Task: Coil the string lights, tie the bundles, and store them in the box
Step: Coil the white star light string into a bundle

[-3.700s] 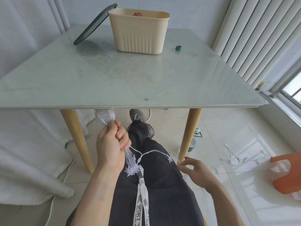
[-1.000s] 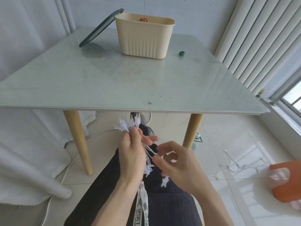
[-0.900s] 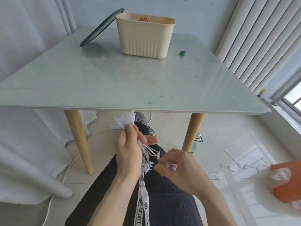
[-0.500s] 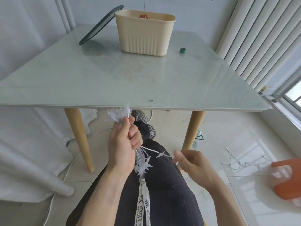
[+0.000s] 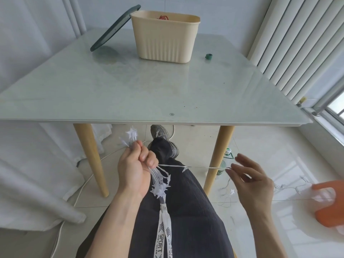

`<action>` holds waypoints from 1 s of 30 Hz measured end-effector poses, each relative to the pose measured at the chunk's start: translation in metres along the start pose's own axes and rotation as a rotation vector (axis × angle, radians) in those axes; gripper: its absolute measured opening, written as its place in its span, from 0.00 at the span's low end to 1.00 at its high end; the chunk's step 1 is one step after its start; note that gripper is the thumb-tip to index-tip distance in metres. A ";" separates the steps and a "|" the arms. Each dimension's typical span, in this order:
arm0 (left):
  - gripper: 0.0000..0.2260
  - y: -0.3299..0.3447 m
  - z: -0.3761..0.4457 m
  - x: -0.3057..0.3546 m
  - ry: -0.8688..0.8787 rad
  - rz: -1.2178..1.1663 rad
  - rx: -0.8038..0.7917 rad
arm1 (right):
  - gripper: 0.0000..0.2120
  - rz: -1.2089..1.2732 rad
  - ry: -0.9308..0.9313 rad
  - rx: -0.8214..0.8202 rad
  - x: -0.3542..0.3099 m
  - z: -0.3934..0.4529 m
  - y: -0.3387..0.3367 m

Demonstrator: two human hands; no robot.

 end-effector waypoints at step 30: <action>0.14 -0.012 0.005 0.011 0.007 0.034 0.029 | 0.05 -0.119 0.216 -0.484 0.028 -0.038 0.058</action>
Point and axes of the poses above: each hand's wrist, its own z-axis towards the middle knuckle, its own y-axis out of the palm, x = y × z, the point moved 7 cm from there along z, towards the middle knuckle, and after that the axes turned 15 degrees about -y, right-handed, at the moved point
